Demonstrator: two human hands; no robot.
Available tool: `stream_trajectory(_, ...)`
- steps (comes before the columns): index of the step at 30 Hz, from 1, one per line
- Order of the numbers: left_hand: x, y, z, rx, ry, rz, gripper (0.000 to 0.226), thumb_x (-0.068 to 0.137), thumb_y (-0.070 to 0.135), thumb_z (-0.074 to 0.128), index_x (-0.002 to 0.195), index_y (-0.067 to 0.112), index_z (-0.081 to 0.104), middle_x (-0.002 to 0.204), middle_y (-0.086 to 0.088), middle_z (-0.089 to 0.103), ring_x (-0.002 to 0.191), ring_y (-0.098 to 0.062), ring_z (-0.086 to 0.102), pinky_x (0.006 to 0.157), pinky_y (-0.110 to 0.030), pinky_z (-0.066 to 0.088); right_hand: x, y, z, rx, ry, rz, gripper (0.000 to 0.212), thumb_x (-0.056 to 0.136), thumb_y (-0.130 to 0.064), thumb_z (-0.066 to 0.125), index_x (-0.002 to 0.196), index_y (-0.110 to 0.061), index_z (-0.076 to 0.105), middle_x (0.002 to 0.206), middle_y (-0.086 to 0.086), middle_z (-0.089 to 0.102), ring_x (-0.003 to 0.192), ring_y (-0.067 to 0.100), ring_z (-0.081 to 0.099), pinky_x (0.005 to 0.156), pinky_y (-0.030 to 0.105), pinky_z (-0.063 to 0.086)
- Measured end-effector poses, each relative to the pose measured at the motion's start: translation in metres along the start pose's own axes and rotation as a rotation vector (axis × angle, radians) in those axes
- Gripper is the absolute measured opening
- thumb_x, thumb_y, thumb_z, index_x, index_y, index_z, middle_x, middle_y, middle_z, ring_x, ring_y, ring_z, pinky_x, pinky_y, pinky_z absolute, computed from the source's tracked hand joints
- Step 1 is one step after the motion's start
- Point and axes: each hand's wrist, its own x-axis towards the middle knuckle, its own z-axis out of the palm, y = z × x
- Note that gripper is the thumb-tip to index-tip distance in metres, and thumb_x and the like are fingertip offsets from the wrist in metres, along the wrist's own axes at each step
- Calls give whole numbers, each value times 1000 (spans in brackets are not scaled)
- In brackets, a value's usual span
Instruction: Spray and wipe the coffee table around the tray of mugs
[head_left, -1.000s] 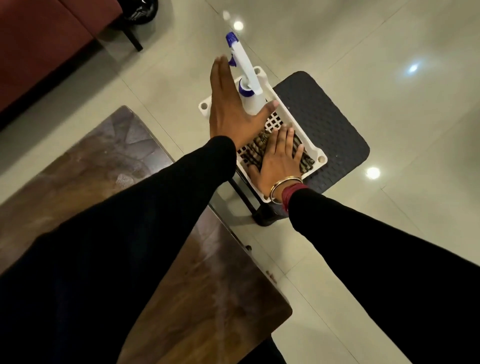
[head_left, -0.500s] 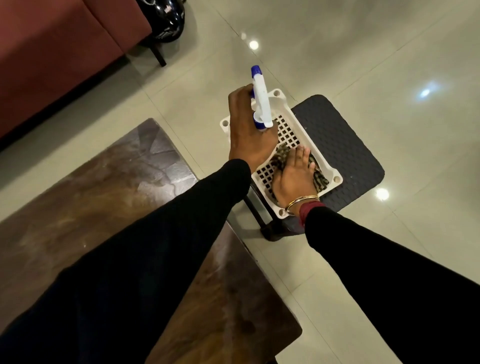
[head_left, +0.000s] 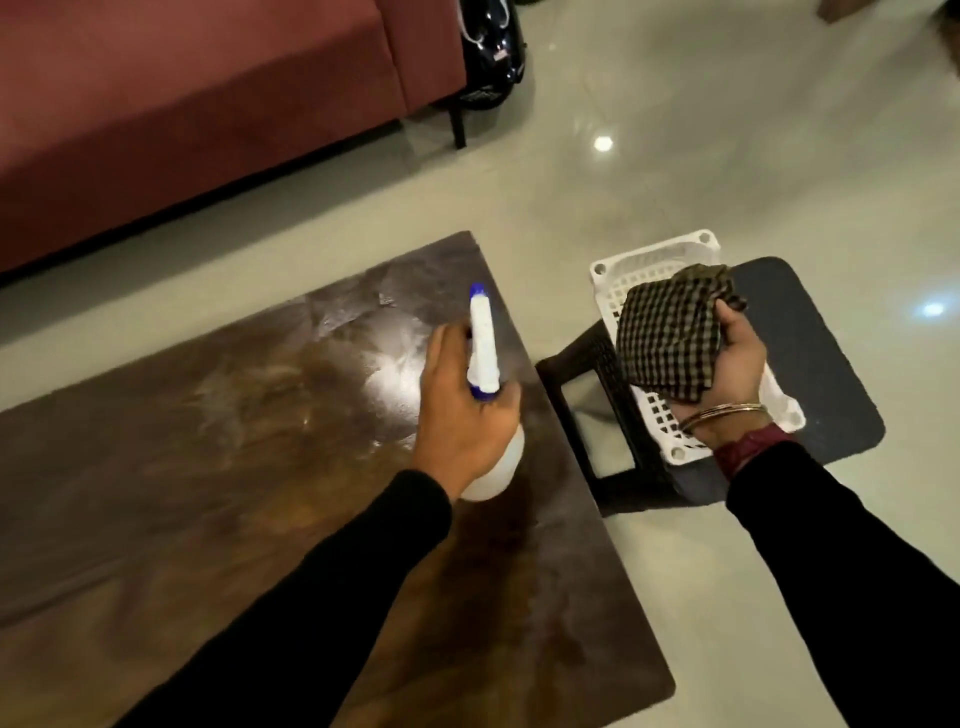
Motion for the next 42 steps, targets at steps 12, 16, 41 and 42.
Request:
stream_trajectory(12, -27, -44, -82, 152, -116, -316, 19, 67, 2, 68, 81, 5, 55, 72, -14, 59, 65, -27, 54, 57, -41, 46, -49, 122, 87, -616, 66, -345, 38, 98, -17, 55, 131, -1, 65, 123, -1, 67, 108, -8, 64, 104, 14, 45)
stream_trajectory(16, -23, -52, -88, 130, -97, -349, 15, 65, 0, 67, 75, 3, 57, 68, -16, 62, 64, -30, 56, 58, -47, 48, -47, 162, 88, -1096, -185, -435, 64, 98, -35, 42, 160, -18, 39, 164, 0, 41, 151, 7, 35, 128, 36, 23)
stream_trajectory(41, -73, -87, -134, 62, -102, -298, 24, 71, 25, 64, 93, 18, 56, 87, 3, 55, 77, -19, 58, 65, -45, 52, 69, 179, 138, -2230, -337, -606, 75, 95, -67, 32, 163, -38, 21, 176, -2, 5, 161, 32, 5, 123, 70, 11)
stream_trajectory(42, -77, -88, -133, 64, -99, -299, 25, 72, 27, 65, 93, 19, 56, 87, 3, 54, 77, -19, 58, 64, -45, 52, 83, 176, 153, -2205, -258, -567, 75, 96, -69, 30, 163, -38, 20, 176, -1, 4, 161, 34, 2, 123, 70, 10)
